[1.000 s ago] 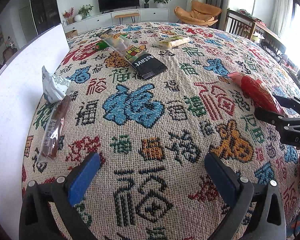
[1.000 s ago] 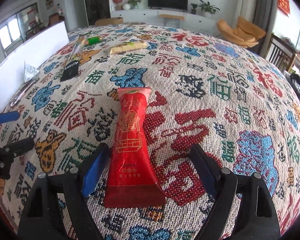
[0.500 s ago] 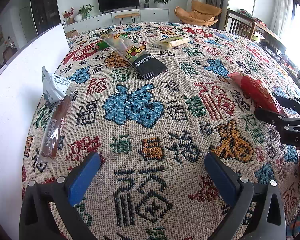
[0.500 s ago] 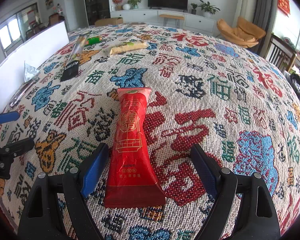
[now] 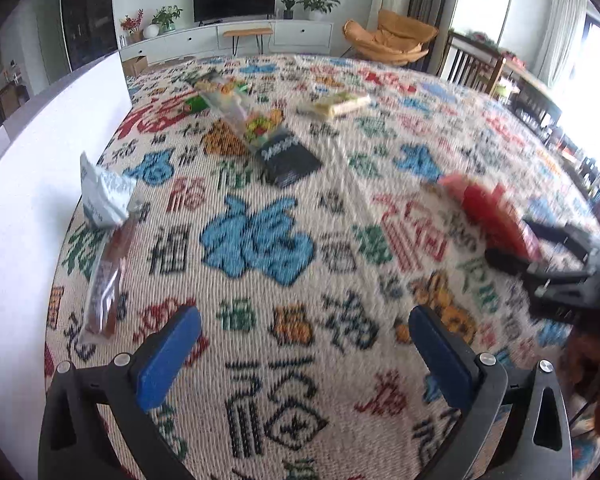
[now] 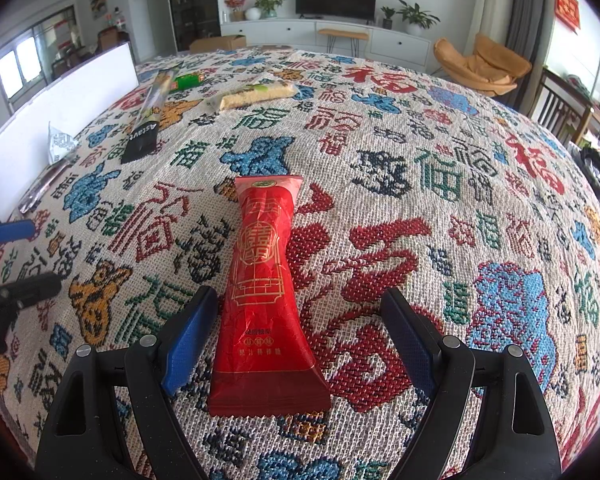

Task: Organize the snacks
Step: 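Hold the red snack bar with the right tool above the blanket, then grasp the black Astave packet with the left tool and lift it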

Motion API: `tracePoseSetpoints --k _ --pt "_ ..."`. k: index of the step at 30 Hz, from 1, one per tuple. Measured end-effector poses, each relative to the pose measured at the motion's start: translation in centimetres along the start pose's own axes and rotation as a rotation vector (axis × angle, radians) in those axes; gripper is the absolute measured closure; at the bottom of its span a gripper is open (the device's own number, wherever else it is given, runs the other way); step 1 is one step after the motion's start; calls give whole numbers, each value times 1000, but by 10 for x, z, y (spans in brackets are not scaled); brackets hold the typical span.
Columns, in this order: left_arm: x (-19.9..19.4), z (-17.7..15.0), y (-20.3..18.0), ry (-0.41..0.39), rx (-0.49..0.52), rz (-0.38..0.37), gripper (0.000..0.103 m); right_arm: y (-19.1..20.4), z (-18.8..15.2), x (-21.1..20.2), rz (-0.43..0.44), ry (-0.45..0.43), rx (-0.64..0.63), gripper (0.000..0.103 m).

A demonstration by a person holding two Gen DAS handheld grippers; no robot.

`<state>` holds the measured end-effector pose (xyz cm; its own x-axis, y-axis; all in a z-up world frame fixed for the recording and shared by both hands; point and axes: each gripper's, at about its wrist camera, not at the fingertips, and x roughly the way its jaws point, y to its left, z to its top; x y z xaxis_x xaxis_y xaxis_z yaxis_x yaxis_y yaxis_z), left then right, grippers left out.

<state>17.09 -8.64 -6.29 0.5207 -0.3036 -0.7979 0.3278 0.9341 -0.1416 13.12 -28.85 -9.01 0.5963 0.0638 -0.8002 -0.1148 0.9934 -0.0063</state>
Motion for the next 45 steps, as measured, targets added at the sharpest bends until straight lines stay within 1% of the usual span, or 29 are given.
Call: tracePoseSetpoints --k 2,5,6,9,10,12,13,14,15,16,17,19,20,21,22,23,26,28,30,32,33,34,35,36,39,42,45 --pt "-2 32 6 -34 -42 -44 0 0 0 0 0 0 0 17" --pt "18 82 18 -13 -113 -75 0 0 0 0 -1 0 -1 17" --pt "30 96 22 -4 -128 -66 0 0 0 0 -1 0 -1 17" --pt "67 123 34 17 -180 60 0 0 0 0 0 0 0 17" --pt "80 128 39 39 -207 84 1 0 0 0 0 0 0 17" --pt "101 130 48 81 -260 100 2 0 0 0 0 0 0 17" --pt "108 129 49 95 -274 98 9 0 0 0 0 0 0 17" --pt "112 126 50 100 -274 98 12 0 0 0 0 0 0 17" --pt "109 125 46 68 -236 117 32 0 0 0 0 0 0 17" --pt "107 123 42 58 -199 93 68 0 0 0 -1 0 0 17" --pt "106 120 39 72 -167 74 68 0 0 0 -1 0 1 17" --pt "95 111 35 80 -118 43 76 -1 0 0 -1 -1 1 17" --pt "87 103 33 86 -97 20 77 -1 0 0 -1 -1 1 17" --pt "76 95 32 93 -75 5 80 -1 0 0 -1 0 1 17" --pt "63 86 29 98 -57 -7 81 0 0 0 -1 -1 1 17" --pt "51 74 30 109 -49 -24 81 0 0 0 -1 -1 1 17" --pt "15 39 35 154 -72 -123 81 0 0 0 -2 -1 1 17" --pt "-4 16 31 162 -63 -140 80 0 0 0 -2 -1 1 17" --pt "-18 -2 23 148 -54 -119 78 0 0 0 -2 -1 1 17" --pt "-23 -15 16 121 -45 -93 56 0 -1 0 -2 -1 1 17" --pt "-23 -19 13 111 -48 -74 22 0 0 0 -3 -1 0 17" --pt "-23 -22 11 94 -57 -53 4 0 -1 0 -2 -1 1 17" --pt "-25 -25 9 68 -66 -45 3 0 0 0 -3 -1 0 17" --pt "-27 -25 8 54 -69 -54 3 0 -1 0 -3 -1 0 17" --pt "-27 -9 5 40 -69 -95 3 -1 0 -1 -8 -2 -2 17" --pt "-22 27 9 -9 -75 -75 3 -1 1 -1 -18 -4 -9 17" --pt "7 63 19 18 -121 -47 5 -2 2 -1 -18 -5 -9 17"
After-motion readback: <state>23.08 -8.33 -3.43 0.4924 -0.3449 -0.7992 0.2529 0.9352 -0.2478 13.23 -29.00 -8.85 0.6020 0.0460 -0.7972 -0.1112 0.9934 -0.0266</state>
